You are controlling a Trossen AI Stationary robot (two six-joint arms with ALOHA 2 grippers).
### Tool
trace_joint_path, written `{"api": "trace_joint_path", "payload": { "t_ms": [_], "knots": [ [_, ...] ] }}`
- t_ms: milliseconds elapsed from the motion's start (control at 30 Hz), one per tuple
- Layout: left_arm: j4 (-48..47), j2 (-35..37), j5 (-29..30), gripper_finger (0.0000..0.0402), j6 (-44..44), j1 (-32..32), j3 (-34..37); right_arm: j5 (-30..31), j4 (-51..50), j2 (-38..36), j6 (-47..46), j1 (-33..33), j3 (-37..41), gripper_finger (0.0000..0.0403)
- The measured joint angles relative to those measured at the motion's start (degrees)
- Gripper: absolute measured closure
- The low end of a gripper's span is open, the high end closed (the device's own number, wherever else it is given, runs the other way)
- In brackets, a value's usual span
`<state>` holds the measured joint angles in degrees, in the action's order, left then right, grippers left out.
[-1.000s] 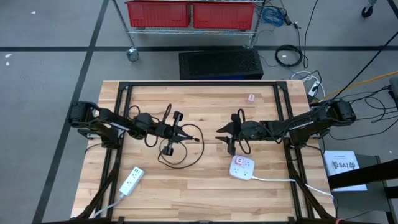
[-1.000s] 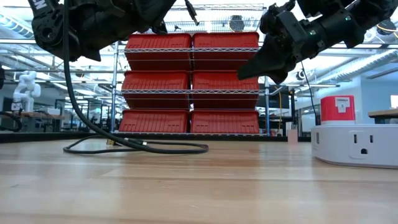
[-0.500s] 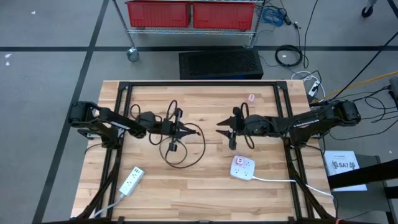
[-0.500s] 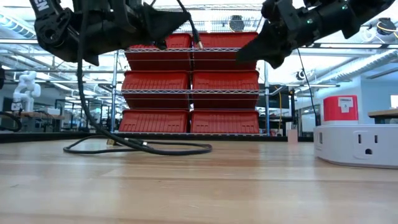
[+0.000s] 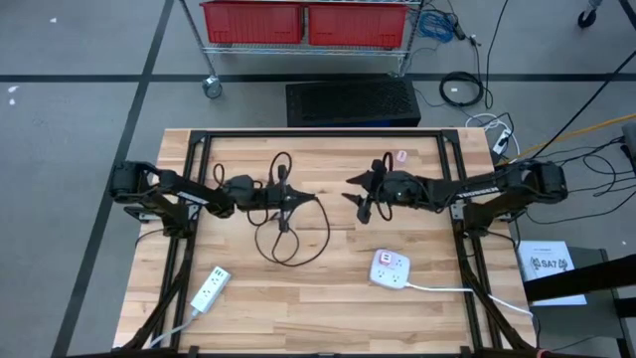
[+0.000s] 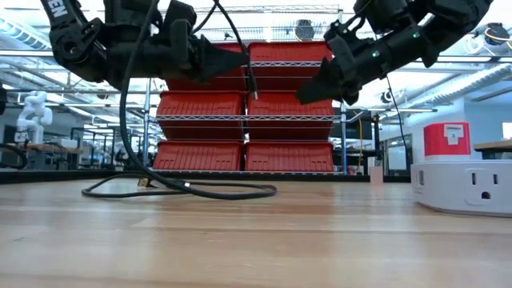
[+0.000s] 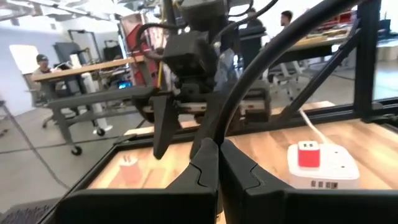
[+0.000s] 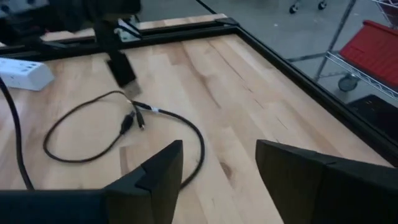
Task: Insert USB
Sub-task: Insert the top black USB cable into the red charger adapter
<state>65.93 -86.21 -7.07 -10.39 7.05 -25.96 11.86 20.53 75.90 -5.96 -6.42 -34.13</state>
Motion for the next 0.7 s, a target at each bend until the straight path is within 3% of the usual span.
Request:
{"api": "trace_joint_path", "payload": {
  "t_ms": [700],
  "knots": [
    [-1.03,0.00,0.70,0.0401,0.63,0.00,0.00,0.02,5.51,0.00,2.67,0.03,0.00,0.0193]
  ]
}}
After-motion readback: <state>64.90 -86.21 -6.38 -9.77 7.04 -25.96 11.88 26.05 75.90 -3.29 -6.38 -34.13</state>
